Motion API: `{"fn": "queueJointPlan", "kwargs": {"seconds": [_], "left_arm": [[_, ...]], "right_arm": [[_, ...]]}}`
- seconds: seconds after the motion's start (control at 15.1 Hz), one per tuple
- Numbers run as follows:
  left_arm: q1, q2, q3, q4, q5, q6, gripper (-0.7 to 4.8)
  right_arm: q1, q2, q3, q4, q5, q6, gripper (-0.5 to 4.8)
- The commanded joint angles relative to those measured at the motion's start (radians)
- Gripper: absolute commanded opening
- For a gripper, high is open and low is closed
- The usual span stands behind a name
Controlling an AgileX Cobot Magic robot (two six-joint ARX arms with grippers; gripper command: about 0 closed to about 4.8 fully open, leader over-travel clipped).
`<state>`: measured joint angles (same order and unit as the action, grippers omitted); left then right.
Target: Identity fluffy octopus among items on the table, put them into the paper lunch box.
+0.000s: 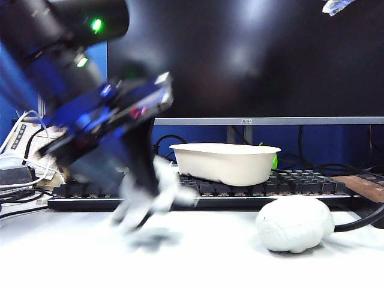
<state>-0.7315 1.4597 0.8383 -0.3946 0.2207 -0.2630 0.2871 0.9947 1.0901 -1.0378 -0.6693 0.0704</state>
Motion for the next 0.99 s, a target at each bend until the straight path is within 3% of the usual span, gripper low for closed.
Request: {"fn": "queueJointPlan", "kwargs": {"seconds": [0.07, 0.4, 0.66, 0.99], "left_arm": [[-0.002, -0.002, 0.059, 0.023, 0.004, 0.002, 1.74], [-0.001, -0.002, 0.102, 0.166, 0.001, 0.003, 1.74], [-0.001, -0.001, 0.122, 0.264, -0.016, 0.054, 1.74], [0.000, 0.045, 0.248, 0.270, -0.090, 0.136, 1.74]], "right_arm": [[0.001, -0.003, 0.004, 0.010, -0.002, -0.004, 0.54], [0.001, -0.003, 0.004, 0.010, -0.002, -0.017, 0.54], [0.001, -0.003, 0.004, 0.010, -0.002, -0.018, 0.54], [0.001, -0.003, 0.004, 0.010, -0.002, -0.018, 0.54]]}}
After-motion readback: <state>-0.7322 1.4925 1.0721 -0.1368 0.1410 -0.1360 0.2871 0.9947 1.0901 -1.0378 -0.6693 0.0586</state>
